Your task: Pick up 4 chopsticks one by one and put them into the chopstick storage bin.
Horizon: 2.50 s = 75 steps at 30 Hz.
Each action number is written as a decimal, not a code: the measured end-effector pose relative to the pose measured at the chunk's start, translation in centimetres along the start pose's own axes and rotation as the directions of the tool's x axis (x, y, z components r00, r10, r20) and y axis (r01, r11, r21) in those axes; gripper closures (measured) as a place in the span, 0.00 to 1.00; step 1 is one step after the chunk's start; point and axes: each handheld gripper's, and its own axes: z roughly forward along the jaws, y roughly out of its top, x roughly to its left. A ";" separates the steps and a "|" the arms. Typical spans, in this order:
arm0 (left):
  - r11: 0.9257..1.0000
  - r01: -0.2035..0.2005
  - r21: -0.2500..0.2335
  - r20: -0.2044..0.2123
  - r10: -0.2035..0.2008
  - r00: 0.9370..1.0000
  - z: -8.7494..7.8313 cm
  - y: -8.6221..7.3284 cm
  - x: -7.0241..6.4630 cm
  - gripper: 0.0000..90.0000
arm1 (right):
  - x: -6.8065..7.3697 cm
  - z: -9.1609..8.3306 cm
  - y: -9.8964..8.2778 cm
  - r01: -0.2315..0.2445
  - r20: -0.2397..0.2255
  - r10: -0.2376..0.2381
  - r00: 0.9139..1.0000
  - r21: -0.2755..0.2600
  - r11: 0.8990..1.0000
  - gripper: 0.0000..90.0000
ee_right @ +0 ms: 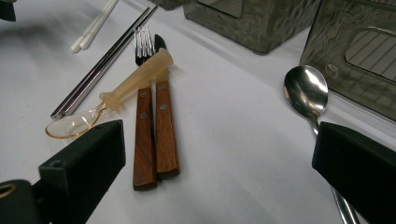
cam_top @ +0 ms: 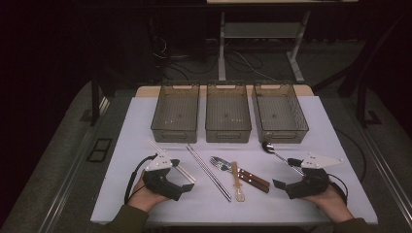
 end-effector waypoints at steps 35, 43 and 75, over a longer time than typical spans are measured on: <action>0.996 0.017 0.090 -0.046 -0.012 0.999 1.1 0.5 0.8 0.79 | 0.2 0.5 0.3 0.014 -0.008 -0.014 1.000 0.014 1.000 0.03; 0.994 0.018 0.106 -0.046 -0.013 0.999 1.8 0.7 1.1 0.95 | 0.1 0.7 0.3 0.014 -0.008 -0.014 1.000 0.023 1.000 0.03; 0.974 0.030 0.226 -0.006 -0.029 1.000 3.9 0.8 1.4 0.99 | 0.2 0.6 0.2 0.014 -0.001 -0.014 1.000 0.020 1.000 0.03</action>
